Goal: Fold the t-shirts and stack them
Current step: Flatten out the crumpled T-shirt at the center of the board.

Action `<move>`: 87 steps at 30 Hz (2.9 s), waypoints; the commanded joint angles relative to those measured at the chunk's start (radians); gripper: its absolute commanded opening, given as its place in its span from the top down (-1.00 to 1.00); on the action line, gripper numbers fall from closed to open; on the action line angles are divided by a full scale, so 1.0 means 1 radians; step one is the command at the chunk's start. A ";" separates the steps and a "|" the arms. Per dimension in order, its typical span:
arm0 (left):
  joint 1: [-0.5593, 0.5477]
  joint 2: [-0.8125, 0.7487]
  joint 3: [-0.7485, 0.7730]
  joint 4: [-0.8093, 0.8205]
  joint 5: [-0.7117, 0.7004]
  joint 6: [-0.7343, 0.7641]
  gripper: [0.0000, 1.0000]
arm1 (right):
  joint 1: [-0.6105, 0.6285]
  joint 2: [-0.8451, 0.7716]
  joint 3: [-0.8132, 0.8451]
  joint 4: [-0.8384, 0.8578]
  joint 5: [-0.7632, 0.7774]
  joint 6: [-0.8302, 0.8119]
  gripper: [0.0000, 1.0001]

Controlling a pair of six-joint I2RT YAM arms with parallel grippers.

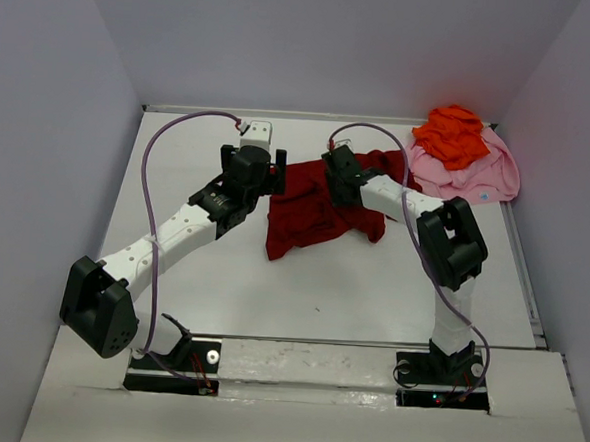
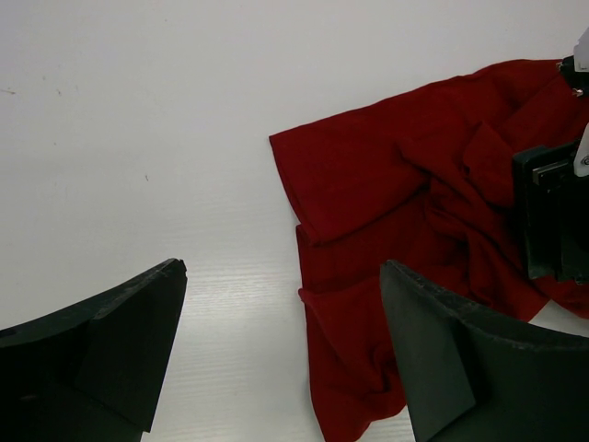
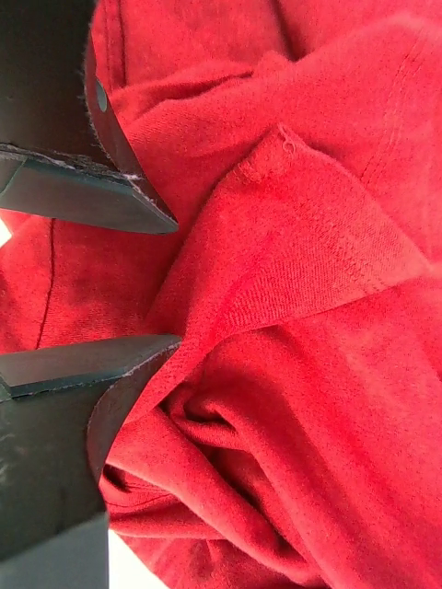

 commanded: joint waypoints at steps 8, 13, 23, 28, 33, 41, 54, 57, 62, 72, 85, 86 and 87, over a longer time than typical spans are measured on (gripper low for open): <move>-0.003 -0.028 0.047 0.007 -0.003 0.003 -0.91 | 0.003 0.030 0.029 0.030 0.082 -0.026 -0.07; -0.004 -0.029 0.045 0.007 -0.002 0.003 -0.91 | 0.003 0.053 0.064 0.031 0.114 -0.043 -0.07; -0.004 -0.026 0.047 0.008 0.001 0.003 -0.91 | 0.003 0.106 0.138 0.036 0.116 -0.063 -0.06; -0.006 -0.025 0.048 0.008 0.004 0.003 -0.91 | 0.003 0.109 0.180 0.036 0.111 -0.084 -0.06; -0.004 -0.026 0.048 0.008 0.003 0.004 -0.91 | 0.003 0.129 0.235 0.036 0.103 -0.101 -0.06; -0.004 -0.028 0.048 0.008 0.001 0.008 -0.91 | 0.003 0.181 0.279 0.031 0.045 -0.093 -0.06; -0.006 -0.028 0.048 0.008 0.001 0.011 -0.91 | 0.003 0.228 0.325 0.028 -0.010 -0.093 -0.01; -0.004 -0.028 0.050 0.008 0.001 0.012 -0.91 | 0.003 0.242 0.339 0.027 -0.028 -0.089 0.01; -0.004 -0.028 0.050 0.008 0.001 0.012 -0.91 | 0.003 0.245 0.348 0.027 -0.042 -0.081 0.32; -0.004 -0.031 0.050 0.008 -0.003 0.015 -0.91 | 0.003 0.253 0.325 0.027 -0.027 -0.078 1.00; -0.006 -0.042 0.047 0.010 -0.006 0.008 -0.91 | 0.003 -0.035 0.102 0.031 0.028 -0.012 1.00; -0.006 -0.040 0.047 0.010 -0.005 0.008 -0.91 | 0.003 -0.057 0.057 0.031 0.021 0.003 1.00; -0.006 -0.040 0.045 0.010 -0.002 0.006 -0.91 | 0.003 -0.078 0.037 0.031 0.004 0.018 1.00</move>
